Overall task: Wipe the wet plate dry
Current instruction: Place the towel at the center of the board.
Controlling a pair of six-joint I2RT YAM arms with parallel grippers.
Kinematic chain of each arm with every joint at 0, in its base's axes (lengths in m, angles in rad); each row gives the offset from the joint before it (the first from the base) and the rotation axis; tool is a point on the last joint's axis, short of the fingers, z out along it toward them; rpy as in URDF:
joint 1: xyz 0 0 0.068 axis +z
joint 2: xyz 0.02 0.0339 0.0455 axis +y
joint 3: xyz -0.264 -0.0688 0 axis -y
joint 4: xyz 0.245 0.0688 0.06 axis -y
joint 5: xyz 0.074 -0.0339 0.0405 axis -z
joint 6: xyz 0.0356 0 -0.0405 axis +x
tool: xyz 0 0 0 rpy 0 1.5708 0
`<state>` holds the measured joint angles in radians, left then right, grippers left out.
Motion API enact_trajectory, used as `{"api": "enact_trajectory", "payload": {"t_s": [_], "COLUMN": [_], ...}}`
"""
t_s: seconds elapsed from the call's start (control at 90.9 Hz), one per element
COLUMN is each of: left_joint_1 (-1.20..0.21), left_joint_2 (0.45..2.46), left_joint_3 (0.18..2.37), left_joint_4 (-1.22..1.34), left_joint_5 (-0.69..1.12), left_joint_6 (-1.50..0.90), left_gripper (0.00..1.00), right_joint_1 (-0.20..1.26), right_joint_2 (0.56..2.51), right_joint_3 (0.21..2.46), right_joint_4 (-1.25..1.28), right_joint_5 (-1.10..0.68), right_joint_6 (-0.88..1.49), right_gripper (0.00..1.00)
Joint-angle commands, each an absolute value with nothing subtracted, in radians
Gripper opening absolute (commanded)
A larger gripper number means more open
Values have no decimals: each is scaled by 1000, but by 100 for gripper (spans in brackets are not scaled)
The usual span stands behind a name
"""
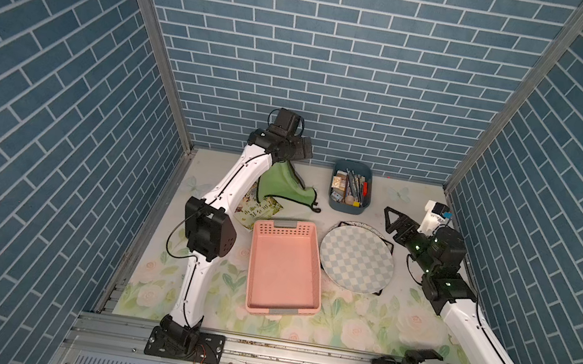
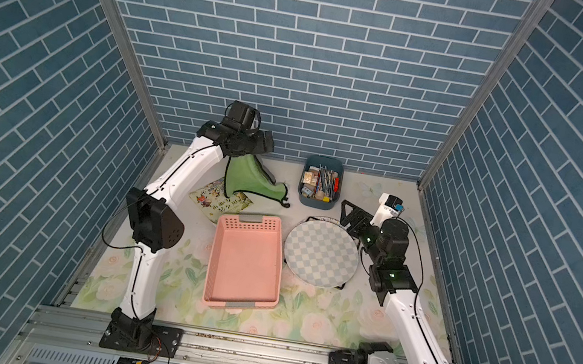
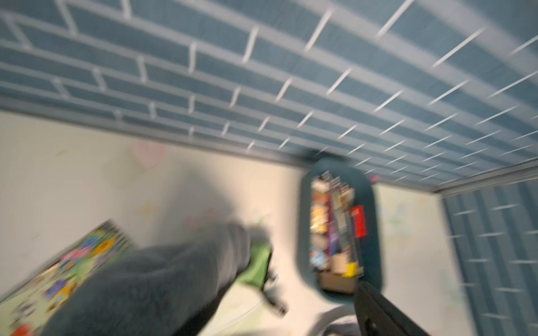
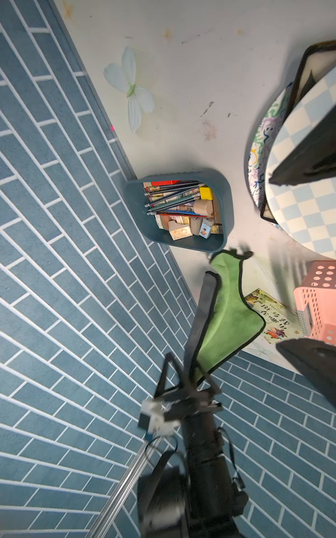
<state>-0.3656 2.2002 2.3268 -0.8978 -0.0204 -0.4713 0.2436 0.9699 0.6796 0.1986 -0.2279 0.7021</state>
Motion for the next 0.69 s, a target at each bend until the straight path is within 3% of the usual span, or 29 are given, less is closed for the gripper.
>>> {"api": "enact_trajectory", "payload": {"t_s": [0.0, 0.253, 0.407, 0.517, 0.682], "left_joint_1": [-362, -371, -379, -384, -385], "left_joint_2": [2140, 2065, 1962, 1786, 1433], "left_joint_3": [2312, 2306, 2227, 2000, 1454], "left_joint_4": [-1098, -1076, -1021, -841, -425], "left_joint_5": [-119, 87, -10, -132, -241], "left_joint_6": [-326, -354, -362, -340, -287], "left_gripper": [100, 100, 100, 100, 100], "right_joint_1": [251, 284, 299, 300, 297], "right_joint_2": [947, 987, 982, 948, 846], "right_joint_3": [678, 710, 724, 721, 643], "right_joint_4": [201, 228, 245, 197, 126], "right_joint_5": [-203, -219, -200, -96, 237], "right_joint_6": [704, 706, 679, 605, 458], "right_gripper": [84, 84, 84, 85, 86]}}
